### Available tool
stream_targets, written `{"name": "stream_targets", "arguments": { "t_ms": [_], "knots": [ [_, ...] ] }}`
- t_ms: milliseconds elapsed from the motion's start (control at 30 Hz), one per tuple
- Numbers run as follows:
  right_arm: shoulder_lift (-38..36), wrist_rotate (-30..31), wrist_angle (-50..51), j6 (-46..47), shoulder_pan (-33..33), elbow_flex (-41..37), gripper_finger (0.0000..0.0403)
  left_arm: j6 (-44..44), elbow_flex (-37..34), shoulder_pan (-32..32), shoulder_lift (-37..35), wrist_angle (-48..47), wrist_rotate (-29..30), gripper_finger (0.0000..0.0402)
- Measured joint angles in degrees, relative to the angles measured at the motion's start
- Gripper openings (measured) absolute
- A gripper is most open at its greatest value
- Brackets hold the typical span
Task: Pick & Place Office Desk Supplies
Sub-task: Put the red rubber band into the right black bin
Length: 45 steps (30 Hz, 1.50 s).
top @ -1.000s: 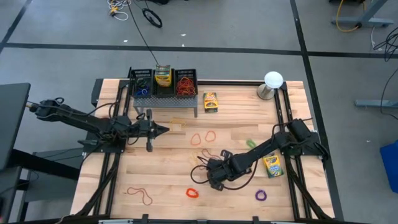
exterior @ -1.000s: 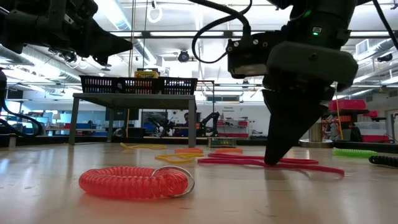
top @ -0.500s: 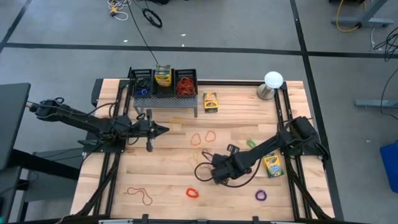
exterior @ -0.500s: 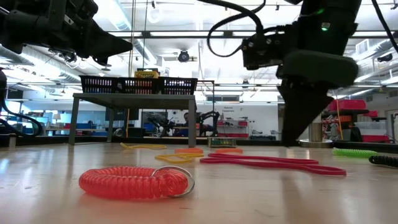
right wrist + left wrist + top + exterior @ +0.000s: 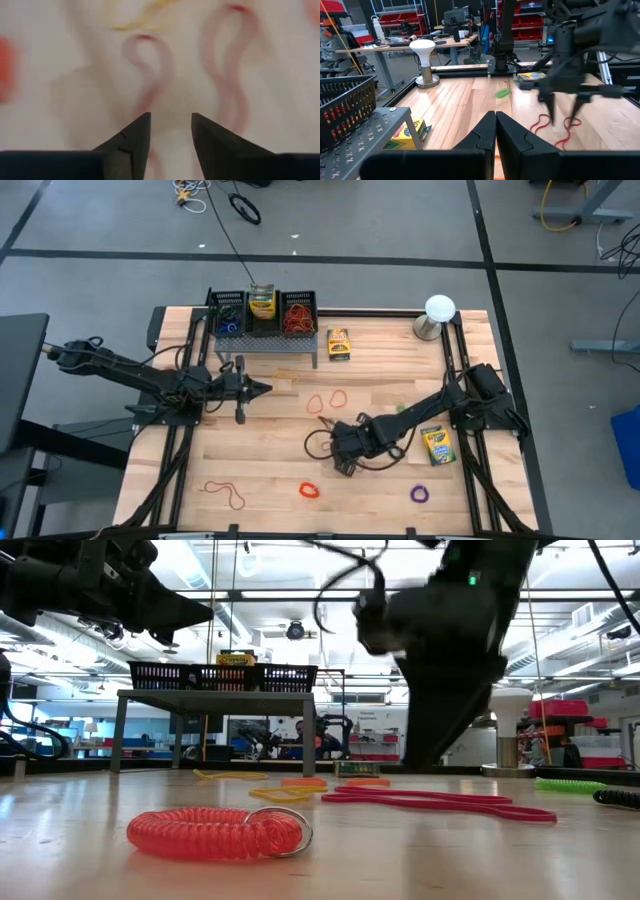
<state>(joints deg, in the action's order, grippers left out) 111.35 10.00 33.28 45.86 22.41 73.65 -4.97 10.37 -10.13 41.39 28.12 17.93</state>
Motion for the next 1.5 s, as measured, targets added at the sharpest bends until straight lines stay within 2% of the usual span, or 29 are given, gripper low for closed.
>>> {"name": "stream_targets", "arguments": {
  "t_ms": [100, 600, 667, 867, 1033, 1200, 1500],
  "knots": [
    [0.00, -1.24, -3.31, -1.62, 1.28, 0.00, 0.0156, 0.00, 0.00, 0.00, 0.00, -0.02, 0.00, 0.0020],
    [4.09, 0.71, -2.92, -3.47, 3.00, 0.10, 0.0116, 0.00, 0.00, 0.00, 0.00, 0.00, -0.01, 0.0020],
    [4.09, 1.13, -2.60, -4.51, 2.87, 0.11, 0.0098, 0.00, 0.00, 0.00, 0.00, 0.00, 0.00, 0.0020],
    [4.02, 1.53, -1.75, -7.60, 2.80, 0.11, 0.0009, 0.00, -0.02, 0.00, 0.00, 0.04, 0.00, 0.0020],
    [3.53, 2.07, 0.05, -7.78, 2.80, 0.02, 0.0020, 0.00, -0.02, 0.00, 0.00, 0.02, 0.00, 0.0020],
    [2.60, 4.39, 1.84, -7.90, 2.80, -0.04, 0.0005, 0.00, -0.03, 0.02, 0.00, 0.02, 0.00, 0.0020],
    [2.27, 7.49, 3.80, -6.25, 2.95, -0.04, 0.0004, 0.01, -0.04, 0.00, 0.00, 0.00, 0.00, 0.0020]
  ]
}}
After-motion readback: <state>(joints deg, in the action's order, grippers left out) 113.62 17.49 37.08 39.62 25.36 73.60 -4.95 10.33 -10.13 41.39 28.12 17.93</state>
